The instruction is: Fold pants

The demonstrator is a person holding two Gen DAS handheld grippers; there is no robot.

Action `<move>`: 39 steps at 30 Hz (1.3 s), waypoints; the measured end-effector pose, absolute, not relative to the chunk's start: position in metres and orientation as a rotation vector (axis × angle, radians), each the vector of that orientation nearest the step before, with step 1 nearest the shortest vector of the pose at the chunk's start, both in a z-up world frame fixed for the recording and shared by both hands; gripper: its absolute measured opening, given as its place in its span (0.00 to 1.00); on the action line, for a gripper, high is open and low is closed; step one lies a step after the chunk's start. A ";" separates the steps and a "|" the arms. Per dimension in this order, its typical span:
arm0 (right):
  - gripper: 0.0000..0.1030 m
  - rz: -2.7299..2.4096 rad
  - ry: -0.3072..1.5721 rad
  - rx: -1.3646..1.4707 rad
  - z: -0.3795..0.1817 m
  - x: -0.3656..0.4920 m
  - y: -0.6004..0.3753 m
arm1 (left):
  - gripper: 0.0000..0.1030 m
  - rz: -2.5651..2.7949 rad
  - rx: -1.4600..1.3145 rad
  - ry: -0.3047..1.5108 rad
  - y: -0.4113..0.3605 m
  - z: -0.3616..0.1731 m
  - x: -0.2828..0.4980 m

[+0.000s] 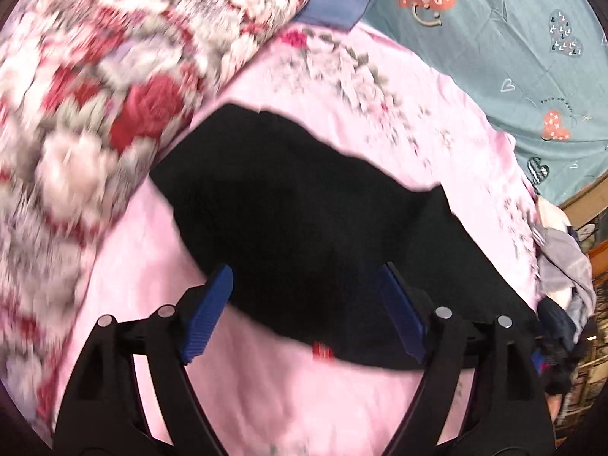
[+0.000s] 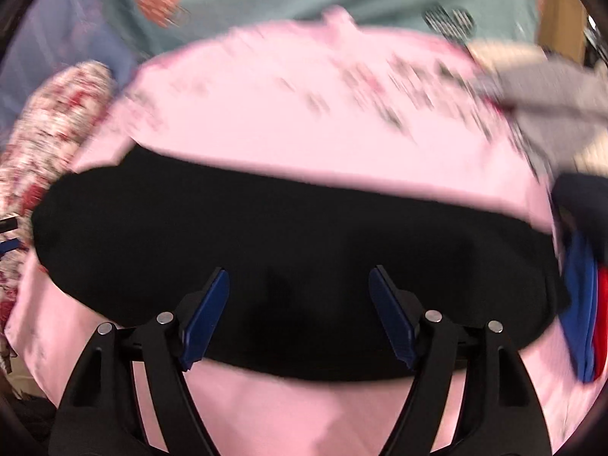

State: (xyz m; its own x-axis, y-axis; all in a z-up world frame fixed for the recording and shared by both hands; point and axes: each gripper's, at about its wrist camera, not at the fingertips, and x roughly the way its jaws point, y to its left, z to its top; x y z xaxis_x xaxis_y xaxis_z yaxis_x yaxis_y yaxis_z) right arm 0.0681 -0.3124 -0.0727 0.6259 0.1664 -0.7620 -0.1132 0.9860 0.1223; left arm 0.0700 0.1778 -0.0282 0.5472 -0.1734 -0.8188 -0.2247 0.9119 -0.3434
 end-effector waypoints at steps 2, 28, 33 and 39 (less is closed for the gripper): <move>0.74 0.244 0.817 0.061 -0.058 0.090 -0.287 | 0.78 0.056 -0.410 0.996 0.179 -0.039 0.092; 0.14 0.428 0.876 0.266 -0.087 0.263 -0.168 | 0.76 0.380 -0.250 0.983 0.191 -0.076 0.148; 0.47 0.508 0.955 0.102 -0.097 0.240 -0.160 | 0.79 0.313 -0.214 0.952 0.169 -0.058 0.155; 0.01 0.399 0.963 0.024 -0.113 0.248 -0.166 | 0.81 0.416 -0.092 1.002 0.155 -0.087 0.190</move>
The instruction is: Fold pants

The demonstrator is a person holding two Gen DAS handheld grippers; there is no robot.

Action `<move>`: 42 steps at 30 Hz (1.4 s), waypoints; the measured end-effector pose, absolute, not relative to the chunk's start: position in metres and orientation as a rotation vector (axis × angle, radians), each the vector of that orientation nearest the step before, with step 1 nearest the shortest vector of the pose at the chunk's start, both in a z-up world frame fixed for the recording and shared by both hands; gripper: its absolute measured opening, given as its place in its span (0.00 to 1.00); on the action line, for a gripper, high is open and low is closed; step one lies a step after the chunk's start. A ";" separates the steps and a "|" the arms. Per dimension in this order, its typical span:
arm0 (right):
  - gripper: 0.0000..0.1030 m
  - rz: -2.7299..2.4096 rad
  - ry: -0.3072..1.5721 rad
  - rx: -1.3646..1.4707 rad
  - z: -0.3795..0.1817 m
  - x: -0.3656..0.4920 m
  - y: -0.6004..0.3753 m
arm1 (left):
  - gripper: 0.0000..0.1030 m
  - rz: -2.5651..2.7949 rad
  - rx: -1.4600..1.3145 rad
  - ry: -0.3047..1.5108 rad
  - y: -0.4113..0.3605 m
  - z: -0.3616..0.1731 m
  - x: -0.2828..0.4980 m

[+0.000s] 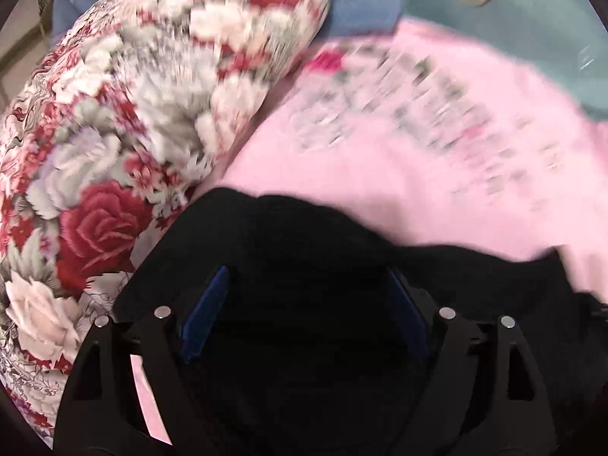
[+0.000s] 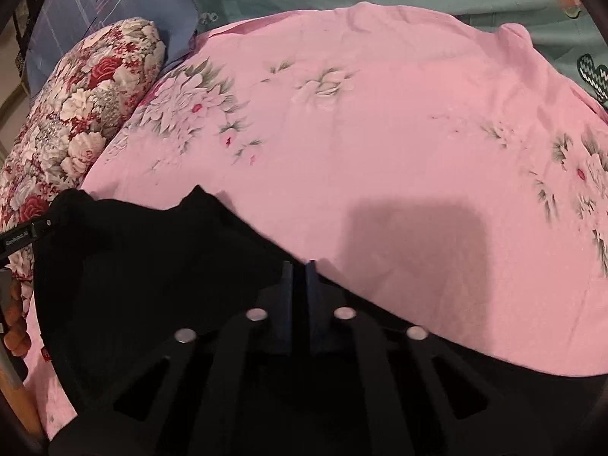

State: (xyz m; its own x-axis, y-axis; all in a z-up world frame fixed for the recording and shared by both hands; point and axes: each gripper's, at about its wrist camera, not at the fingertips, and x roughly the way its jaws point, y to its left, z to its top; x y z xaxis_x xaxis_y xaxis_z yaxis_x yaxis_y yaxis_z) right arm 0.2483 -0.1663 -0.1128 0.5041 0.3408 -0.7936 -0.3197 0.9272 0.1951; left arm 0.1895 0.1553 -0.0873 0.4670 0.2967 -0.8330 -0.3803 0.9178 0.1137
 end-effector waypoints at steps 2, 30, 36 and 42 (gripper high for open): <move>0.00 0.402 0.969 0.057 -0.115 0.250 -0.173 | 0.86 0.445 -0.103 0.992 0.162 -0.101 0.194; 0.60 -0.204 0.848 0.518 -0.105 0.076 -0.506 | 0.92 0.359 -0.021 0.962 0.118 -0.076 0.148; 0.89 -0.168 0.773 0.545 -0.078 0.025 -0.487 | 0.95 0.217 -0.096 0.931 0.090 -0.052 0.135; 0.90 -0.237 0.841 0.571 -0.094 -0.006 -0.505 | 0.95 0.086 -0.156 1.065 0.070 -0.082 0.137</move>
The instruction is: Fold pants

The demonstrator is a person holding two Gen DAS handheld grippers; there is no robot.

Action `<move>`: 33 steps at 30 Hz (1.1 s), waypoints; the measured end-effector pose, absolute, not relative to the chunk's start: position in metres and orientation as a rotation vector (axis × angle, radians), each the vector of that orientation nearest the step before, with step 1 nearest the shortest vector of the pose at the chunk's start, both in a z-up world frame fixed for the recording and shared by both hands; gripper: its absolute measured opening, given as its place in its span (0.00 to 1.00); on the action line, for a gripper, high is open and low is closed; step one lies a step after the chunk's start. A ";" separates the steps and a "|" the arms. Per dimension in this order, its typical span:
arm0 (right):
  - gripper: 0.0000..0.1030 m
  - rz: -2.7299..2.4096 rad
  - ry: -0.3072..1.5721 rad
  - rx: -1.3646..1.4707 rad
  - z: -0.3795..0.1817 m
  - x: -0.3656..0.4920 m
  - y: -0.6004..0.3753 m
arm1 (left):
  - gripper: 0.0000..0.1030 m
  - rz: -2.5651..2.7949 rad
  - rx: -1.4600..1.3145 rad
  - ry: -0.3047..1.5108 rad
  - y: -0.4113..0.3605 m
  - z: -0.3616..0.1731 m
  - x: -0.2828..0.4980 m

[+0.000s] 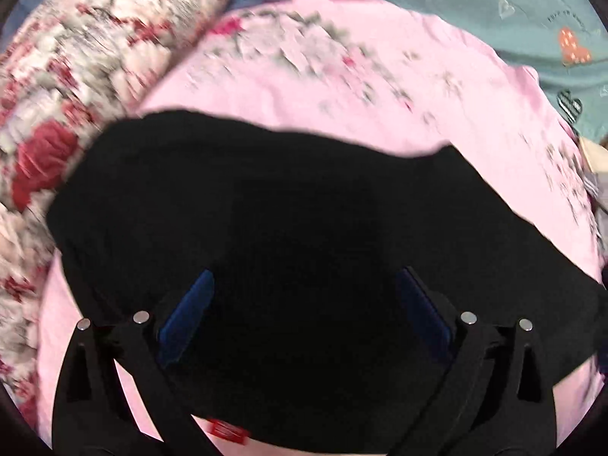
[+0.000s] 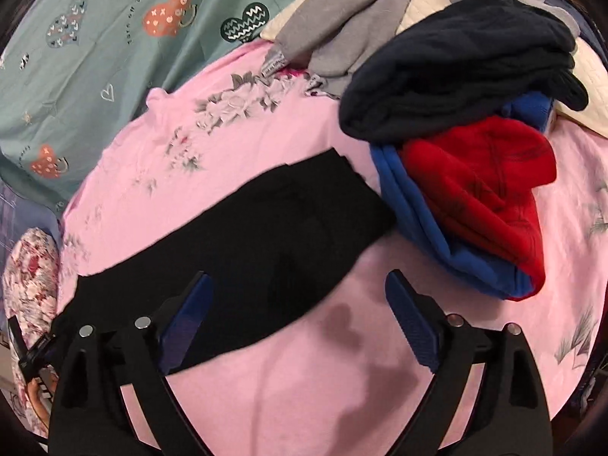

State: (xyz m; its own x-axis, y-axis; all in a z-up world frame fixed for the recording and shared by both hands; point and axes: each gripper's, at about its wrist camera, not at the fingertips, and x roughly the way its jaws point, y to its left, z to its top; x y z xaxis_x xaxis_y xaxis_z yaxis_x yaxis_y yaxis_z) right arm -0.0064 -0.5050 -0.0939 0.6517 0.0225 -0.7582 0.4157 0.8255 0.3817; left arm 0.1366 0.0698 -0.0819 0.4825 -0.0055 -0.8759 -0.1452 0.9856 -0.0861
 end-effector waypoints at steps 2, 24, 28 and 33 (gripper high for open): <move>0.89 -0.218 0.843 0.631 -0.102 -0.004 -0.507 | 0.95 0.030 -0.127 1.066 0.057 -0.083 0.125; 0.19 -0.359 0.680 0.362 -0.036 0.031 -0.433 | 0.98 0.110 -0.047 0.984 0.085 -0.064 0.100; 0.20 -0.137 0.629 0.286 0.005 0.054 -0.343 | 0.98 0.134 -0.191 0.981 0.111 -0.064 0.088; 0.20 0.085 0.841 0.106 -0.050 0.108 -0.215 | 0.98 0.119 -0.204 1.008 0.122 -0.074 0.076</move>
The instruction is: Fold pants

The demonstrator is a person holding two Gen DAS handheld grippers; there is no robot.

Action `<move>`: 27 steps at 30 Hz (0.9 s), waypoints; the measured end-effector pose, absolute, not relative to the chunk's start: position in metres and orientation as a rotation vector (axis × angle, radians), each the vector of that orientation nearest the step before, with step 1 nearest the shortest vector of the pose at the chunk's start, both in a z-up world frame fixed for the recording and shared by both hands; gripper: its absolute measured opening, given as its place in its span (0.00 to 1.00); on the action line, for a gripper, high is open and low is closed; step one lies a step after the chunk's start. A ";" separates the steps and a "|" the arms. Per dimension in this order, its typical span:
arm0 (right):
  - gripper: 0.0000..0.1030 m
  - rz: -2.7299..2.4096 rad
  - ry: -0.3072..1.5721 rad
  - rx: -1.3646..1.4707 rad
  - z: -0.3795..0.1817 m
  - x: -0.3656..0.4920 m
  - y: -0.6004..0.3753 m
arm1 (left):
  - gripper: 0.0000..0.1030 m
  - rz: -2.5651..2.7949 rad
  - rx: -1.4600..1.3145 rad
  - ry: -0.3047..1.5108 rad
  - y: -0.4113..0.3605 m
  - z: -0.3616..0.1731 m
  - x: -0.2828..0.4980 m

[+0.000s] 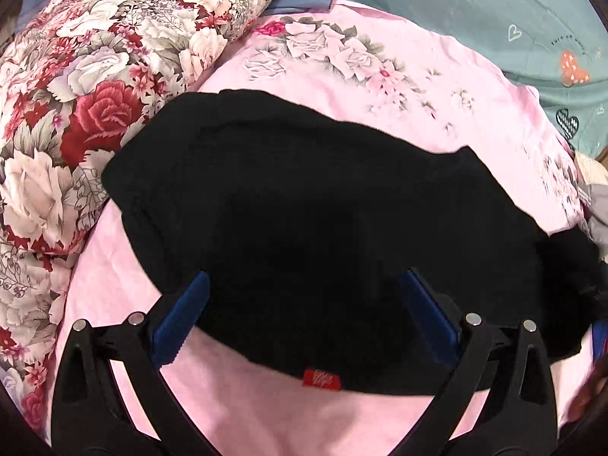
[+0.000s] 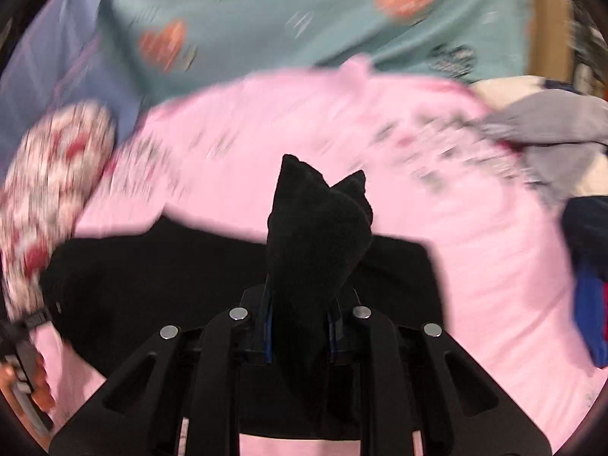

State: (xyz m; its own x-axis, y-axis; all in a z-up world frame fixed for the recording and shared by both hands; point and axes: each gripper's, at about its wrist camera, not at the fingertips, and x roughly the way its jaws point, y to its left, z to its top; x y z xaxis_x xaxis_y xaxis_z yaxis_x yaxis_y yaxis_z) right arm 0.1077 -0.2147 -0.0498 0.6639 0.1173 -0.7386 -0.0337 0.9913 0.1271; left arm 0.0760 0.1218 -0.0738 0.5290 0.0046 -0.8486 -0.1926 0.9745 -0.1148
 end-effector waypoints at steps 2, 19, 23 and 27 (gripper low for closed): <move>0.28 0.147 0.989 0.025 -0.091 0.120 -0.174 | 0.98 0.120 -0.190 1.003 0.124 -0.073 0.073; 0.24 0.049 0.854 0.309 -0.061 0.103 -0.344 | 0.98 -0.040 -0.164 1.003 0.062 -0.058 0.099; 0.10 0.114 0.914 0.377 -0.090 0.134 -0.348 | 0.98 -0.132 -0.144 0.949 0.020 -0.040 0.103; 0.00 0.095 0.962 0.357 -0.111 0.159 -0.334 | 0.98 -0.241 -0.101 1.005 -0.034 -0.045 0.111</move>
